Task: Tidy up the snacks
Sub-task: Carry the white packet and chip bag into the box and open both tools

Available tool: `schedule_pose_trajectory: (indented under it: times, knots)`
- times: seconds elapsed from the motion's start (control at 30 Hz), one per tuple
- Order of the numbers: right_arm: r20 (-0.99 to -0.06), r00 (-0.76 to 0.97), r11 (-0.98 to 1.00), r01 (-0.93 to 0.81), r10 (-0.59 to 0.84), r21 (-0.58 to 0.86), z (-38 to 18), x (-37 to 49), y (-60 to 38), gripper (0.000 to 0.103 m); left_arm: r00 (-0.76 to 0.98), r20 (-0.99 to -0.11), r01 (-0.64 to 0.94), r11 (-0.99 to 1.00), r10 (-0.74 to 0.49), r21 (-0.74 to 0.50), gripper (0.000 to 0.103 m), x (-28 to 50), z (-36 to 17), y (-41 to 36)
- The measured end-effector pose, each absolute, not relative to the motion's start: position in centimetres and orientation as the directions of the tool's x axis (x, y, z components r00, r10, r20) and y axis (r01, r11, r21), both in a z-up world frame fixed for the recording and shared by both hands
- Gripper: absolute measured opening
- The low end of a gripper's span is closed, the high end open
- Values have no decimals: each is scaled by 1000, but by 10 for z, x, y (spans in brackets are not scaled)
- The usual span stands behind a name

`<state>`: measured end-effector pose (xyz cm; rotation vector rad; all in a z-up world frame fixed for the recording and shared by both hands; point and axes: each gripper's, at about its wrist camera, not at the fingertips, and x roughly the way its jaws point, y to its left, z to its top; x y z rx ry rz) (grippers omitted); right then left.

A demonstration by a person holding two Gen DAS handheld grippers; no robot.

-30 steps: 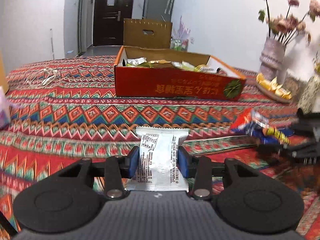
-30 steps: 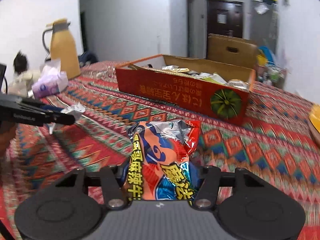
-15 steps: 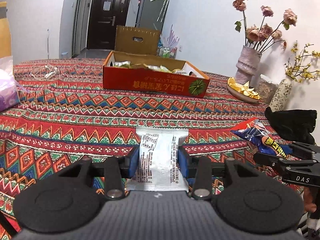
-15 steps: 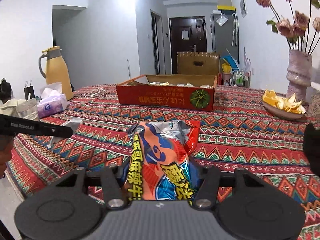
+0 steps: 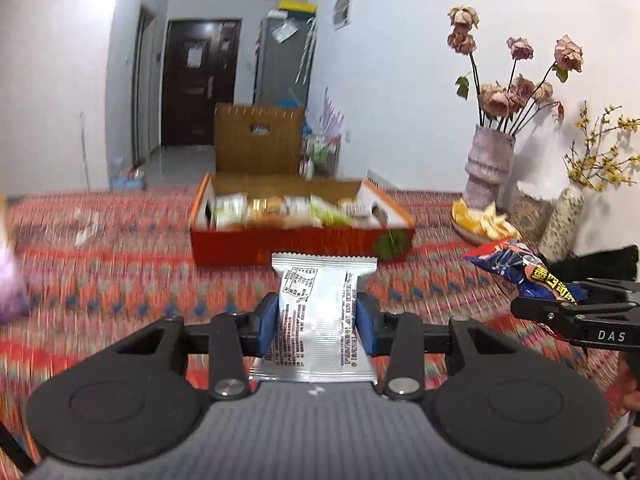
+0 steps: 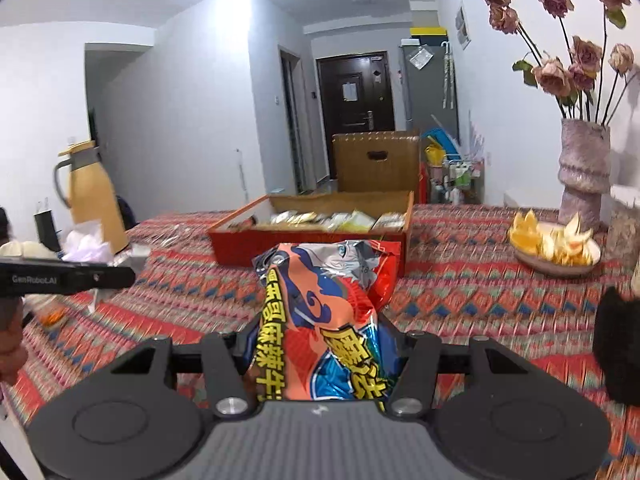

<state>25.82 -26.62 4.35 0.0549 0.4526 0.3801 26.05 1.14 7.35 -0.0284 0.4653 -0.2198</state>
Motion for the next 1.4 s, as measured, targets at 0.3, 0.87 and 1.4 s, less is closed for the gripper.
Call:
schedule_pose_trajectory:
  times: [0.3,0.87,1.4]
  knots:
    - [-392,833,920,-368,389,131,84,418,-240,54,857,-454,244,968,-243,-57,41,439,117,10]
    - [-711,666,955,-297,224,22,-3,636,-180,79,651,-725,285,958,-226,-43,42,646,20,-25]
    - [-724,654,939,-344,218,-28,-2,614,-175,83,690,-666,361,932,-284,-23,72,651,15,-36]
